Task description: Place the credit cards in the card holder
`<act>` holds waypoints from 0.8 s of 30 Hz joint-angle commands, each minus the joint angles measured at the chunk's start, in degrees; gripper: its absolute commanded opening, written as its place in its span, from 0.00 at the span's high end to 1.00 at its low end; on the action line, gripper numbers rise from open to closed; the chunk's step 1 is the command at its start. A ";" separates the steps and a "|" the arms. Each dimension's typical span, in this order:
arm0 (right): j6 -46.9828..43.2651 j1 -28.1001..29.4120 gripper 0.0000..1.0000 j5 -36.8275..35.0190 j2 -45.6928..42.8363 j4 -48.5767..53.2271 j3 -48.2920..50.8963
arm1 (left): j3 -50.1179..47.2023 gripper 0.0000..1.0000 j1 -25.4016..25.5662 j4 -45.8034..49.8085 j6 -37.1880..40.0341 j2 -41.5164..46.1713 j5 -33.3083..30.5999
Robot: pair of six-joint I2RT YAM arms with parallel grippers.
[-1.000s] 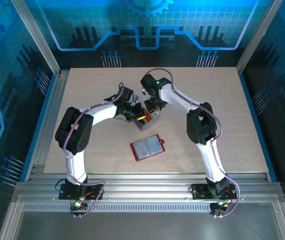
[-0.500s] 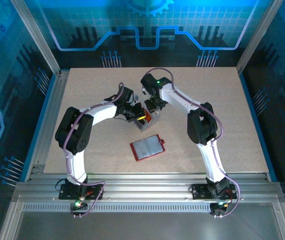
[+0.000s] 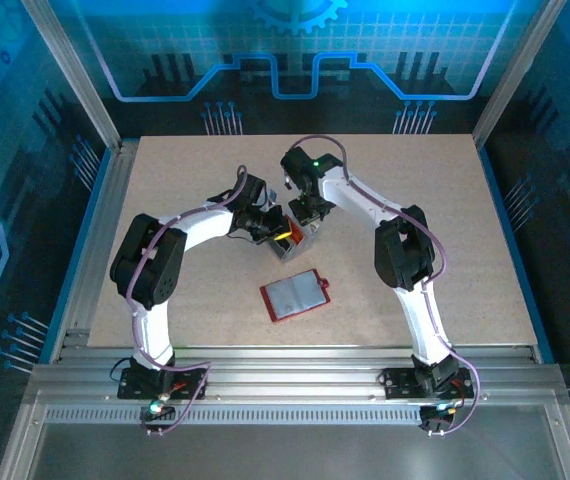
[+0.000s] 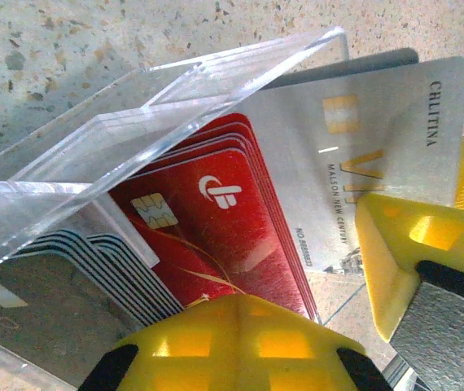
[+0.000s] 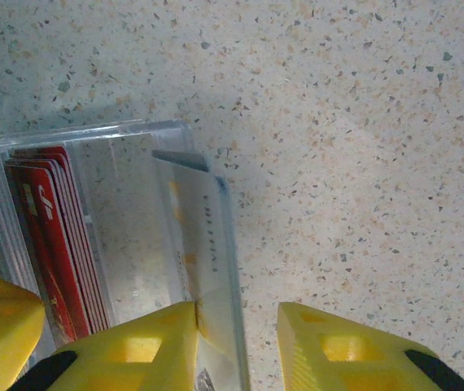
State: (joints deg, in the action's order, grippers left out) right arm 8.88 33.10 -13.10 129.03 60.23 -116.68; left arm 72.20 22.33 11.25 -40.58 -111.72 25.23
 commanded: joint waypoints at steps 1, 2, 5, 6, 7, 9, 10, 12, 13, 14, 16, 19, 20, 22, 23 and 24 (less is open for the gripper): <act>-0.86 0.18 0.68 -2.85 -2.30 2.44 -1.64 | -2.50 0.98 -1.15 5.15 -0.04 -2.18 -3.46; -0.84 0.19 0.68 -2.82 -2.37 2.44 -1.72 | -2.51 0.98 -1.23 5.19 -0.05 -2.18 -3.51; -0.96 0.38 0.68 -2.80 -2.38 2.70 -1.88 | -2.51 0.98 -1.23 5.05 -0.12 -2.20 -3.44; -1.05 0.47 0.68 -2.73 -2.38 2.62 -1.92 | -2.52 0.98 -1.23 5.10 -0.16 -2.27 -3.44; -1.04 0.55 0.68 -2.63 -2.30 2.70 -1.97 | -2.55 0.98 -1.28 5.02 -0.13 -2.27 -3.44; -0.99 0.64 0.69 -2.46 -2.22 2.79 -2.06 | -2.67 0.98 -1.32 4.91 -0.23 -2.25 -3.35; -1.04 0.73 0.69 -2.45 -2.21 2.79 -2.06 | -2.68 0.98 -1.32 4.88 -0.23 -2.32 -3.35; -0.91 0.97 0.69 -2.39 -2.21 2.88 -2.15 | -2.77 0.98 -1.32 4.84 -0.20 -2.27 -3.30; -0.93 1.05 0.70 -2.37 -2.23 2.96 -2.27 | -2.77 0.98 -1.32 4.77 -0.25 -2.33 -3.26; -0.99 1.17 0.70 -2.32 -2.21 2.97 -2.26 | -2.77 0.98 -1.40 4.84 -0.21 -2.27 -3.26; -0.91 1.35 0.72 -1.95 -2.34 3.04 -2.31 | -2.88 0.98 -1.41 4.75 -0.20 -2.27 -3.26; -1.06 1.70 0.77 -1.14 -2.60 3.12 -2.27 | -2.86 0.98 -1.50 4.70 -0.29 -2.27 -3.18; -1.02 1.86 0.80 -1.09 -2.69 3.19 -2.24 | -2.86 0.98 -1.50 4.71 -0.29 -2.27 -3.17; -1.13 2.09 0.85 -0.80 -2.90 3.31 -2.32 | -2.86 0.98 -1.54 4.72 -0.29 -2.27 -3.17; -1.10 2.23 0.86 -0.57 -2.99 3.32 -2.34 | -2.88 0.98 -1.52 4.66 -0.29 -2.23 -3.10; -1.18 2.32 0.87 -0.39 -3.11 3.32 -2.39 | -2.95 0.98 -1.58 4.66 -0.34 -2.27 -3.06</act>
State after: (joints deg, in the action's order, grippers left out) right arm 8.05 34.57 -14.46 128.70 61.73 -117.12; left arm 71.83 22.11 10.57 -40.58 -111.72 25.85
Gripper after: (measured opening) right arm 0.139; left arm 0.053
